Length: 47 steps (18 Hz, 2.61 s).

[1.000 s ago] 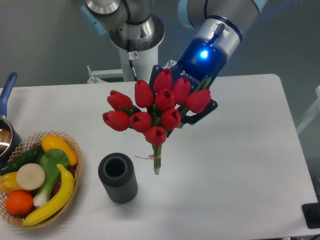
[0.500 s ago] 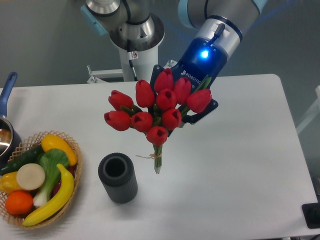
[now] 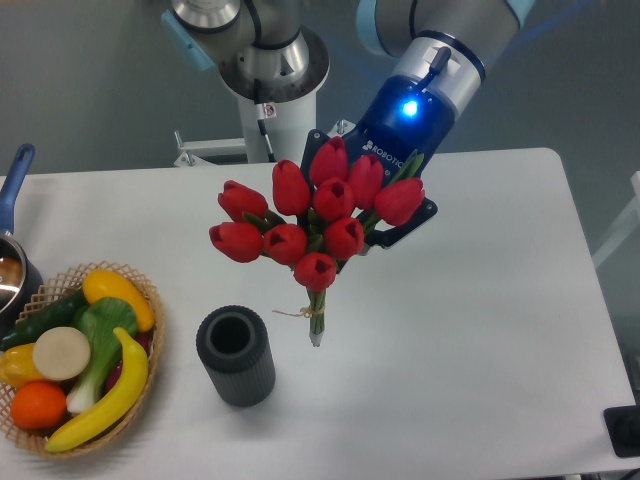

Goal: Place the flowers on the table

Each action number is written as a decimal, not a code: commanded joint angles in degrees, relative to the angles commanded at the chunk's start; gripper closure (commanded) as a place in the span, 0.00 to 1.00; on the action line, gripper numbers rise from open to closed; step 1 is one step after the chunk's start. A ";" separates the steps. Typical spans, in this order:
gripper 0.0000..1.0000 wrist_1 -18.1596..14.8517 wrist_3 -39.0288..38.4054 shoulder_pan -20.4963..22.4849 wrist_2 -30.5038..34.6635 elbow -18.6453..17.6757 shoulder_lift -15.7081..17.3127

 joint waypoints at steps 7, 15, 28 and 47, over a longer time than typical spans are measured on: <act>0.52 0.09 1.40 1.49 1.57 -0.70 -0.09; 0.53 0.00 4.92 2.11 15.98 -2.99 2.28; 0.52 -0.09 17.49 1.32 41.22 -14.32 4.22; 0.52 0.00 28.74 -7.03 58.54 -15.12 -6.76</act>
